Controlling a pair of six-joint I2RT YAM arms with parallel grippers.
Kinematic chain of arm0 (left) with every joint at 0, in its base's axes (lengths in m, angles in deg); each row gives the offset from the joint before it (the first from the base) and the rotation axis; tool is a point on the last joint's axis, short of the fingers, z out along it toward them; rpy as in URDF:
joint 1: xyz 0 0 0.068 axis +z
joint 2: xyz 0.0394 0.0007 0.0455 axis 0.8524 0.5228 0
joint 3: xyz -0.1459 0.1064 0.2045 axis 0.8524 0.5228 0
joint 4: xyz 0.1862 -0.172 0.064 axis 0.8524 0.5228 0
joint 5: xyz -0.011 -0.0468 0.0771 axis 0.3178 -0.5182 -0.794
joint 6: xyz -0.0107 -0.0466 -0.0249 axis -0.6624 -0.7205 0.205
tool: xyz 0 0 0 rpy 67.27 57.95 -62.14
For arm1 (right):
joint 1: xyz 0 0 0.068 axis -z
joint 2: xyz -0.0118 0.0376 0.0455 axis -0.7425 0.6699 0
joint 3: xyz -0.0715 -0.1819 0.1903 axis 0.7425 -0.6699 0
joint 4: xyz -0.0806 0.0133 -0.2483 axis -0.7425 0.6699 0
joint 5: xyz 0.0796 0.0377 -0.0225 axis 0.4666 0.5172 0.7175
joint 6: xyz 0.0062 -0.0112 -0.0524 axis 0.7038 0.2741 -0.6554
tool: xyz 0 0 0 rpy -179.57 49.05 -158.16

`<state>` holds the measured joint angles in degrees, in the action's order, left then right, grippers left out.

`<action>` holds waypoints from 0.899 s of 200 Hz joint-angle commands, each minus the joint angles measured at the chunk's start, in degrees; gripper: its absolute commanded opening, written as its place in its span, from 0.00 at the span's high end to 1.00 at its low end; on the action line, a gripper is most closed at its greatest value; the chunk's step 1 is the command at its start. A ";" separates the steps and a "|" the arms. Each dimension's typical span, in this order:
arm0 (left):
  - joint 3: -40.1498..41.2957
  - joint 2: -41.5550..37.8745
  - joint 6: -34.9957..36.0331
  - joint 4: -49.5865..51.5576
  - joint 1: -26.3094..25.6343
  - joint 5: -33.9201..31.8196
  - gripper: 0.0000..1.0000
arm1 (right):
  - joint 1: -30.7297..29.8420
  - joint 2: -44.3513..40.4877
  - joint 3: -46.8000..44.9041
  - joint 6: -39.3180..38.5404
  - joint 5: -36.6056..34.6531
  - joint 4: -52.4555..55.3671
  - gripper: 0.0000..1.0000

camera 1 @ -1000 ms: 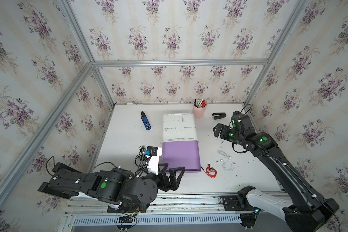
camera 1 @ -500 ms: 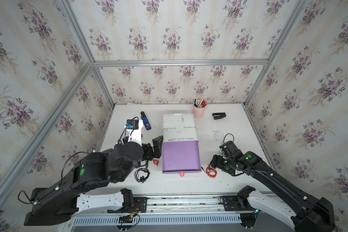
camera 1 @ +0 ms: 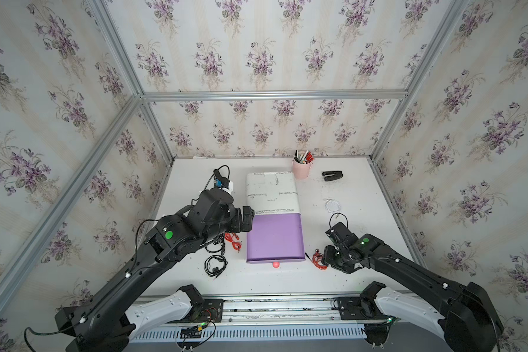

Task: Place the wired earphones into the drawer by color
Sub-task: Pick up the wired earphones from the center of the board.

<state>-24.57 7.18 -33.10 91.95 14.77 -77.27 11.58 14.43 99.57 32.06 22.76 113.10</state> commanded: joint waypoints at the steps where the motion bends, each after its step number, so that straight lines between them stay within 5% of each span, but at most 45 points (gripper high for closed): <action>1: 1.04 -0.51 0.33 -2.27 0.85 2.56 0.00 | -0.12 1.35 0.26 -0.20 -1.46 -2.62 0.42; 156: 10.20 -7.06 -0.67 -1.91 8.13 6.19 0.00 | -0.14 9.50 -0.83 -2.27 -2.91 -5.83 0.65; 180: 11.19 -7.67 -0.40 -1.76 8.63 6.42 0.00 | -0.12 10.44 -1.08 -2.58 -3.17 -6.21 0.79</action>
<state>-14.06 -0.12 -33.71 90.35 22.88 -71.35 11.56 23.96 98.98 29.92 20.31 108.10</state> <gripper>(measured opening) 0.998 0.273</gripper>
